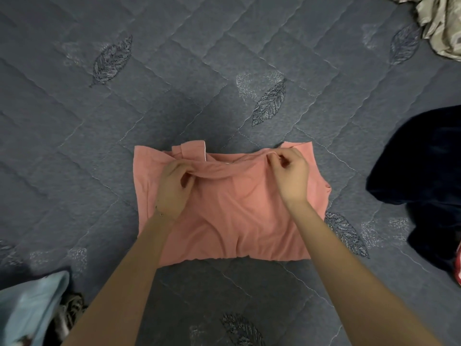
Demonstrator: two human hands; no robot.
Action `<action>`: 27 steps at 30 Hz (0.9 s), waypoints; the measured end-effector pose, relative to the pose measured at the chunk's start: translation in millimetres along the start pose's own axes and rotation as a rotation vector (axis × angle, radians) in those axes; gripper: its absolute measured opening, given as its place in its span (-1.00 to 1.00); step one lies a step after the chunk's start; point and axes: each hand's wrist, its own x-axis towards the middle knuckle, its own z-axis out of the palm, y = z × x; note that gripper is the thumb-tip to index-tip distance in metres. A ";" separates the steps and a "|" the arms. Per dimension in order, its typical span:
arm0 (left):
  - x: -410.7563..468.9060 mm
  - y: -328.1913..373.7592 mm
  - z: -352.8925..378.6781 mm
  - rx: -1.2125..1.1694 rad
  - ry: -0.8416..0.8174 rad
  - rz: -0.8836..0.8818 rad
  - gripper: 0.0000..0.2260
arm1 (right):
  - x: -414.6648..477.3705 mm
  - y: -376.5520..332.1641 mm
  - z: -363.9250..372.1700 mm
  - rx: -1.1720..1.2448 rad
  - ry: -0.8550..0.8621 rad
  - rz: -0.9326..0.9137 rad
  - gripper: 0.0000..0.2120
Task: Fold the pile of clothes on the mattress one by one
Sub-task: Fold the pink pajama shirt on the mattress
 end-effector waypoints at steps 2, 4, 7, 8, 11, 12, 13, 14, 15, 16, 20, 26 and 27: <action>8.1 14.1 -5.9 -0.161 0.159 -0.214 -0.85 | 6.0 -3.1 3.0 0.037 0.069 0.007 -0.92; 11.6 13.3 -12.3 -0.358 0.360 -0.172 -0.84 | 8.4 -2.8 6.2 0.079 0.095 0.006 -0.88; 14.3 3.1 -10.6 -0.337 0.242 -0.119 -0.57 | 0.6 6.2 9.2 0.047 -0.046 0.002 -0.63; 8.0 -1.0 -6.0 -0.267 0.168 -0.078 -0.52 | -5.3 9.7 7.7 0.004 -0.118 -0.007 -0.55; -21.6 1.5 9.4 -0.022 0.093 0.012 -0.57 | -26.1 20.1 0.8 -0.163 -0.172 -0.122 -0.50; -35.8 2.3 13.4 0.045 0.053 0.022 -0.53 | -34.7 23.3 -1.0 -0.213 -0.165 -0.141 -0.50; -48.9 2.7 17.3 0.110 0.012 0.065 -0.51 | -44.8 26.8 -2.1 -0.255 -0.170 -0.136 -0.50; -60.3 1.4 22.5 0.172 -0.017 0.152 -0.51 | -55.5 29.3 -3.4 -0.296 -0.186 -0.117 -0.48; -71.8 -0.6 27.4 0.234 -0.050 0.232 -0.53 | -66.4 33.7 -5.1 -0.341 -0.205 -0.091 -0.45; -83.4 -4.5 31.6 0.292 -0.075 0.263 -0.54 | -76.5 39.7 -7.8 -0.386 -0.225 -0.061 -0.41; -116.9 -46.7 35.5 0.426 -0.143 0.078 -0.49 | -106.4 70.2 -28.0 -0.614 -0.330 0.139 -0.30; -122.1 -81.2 19.8 0.563 -0.132 -0.095 -0.43 | -116.8 88.6 -50.6 -0.731 -0.380 0.235 -0.20; -123.3 -78.1 19.9 0.547 -0.127 -0.154 -0.42 | -116.9 87.8 -52.8 -0.697 -0.365 0.249 -0.17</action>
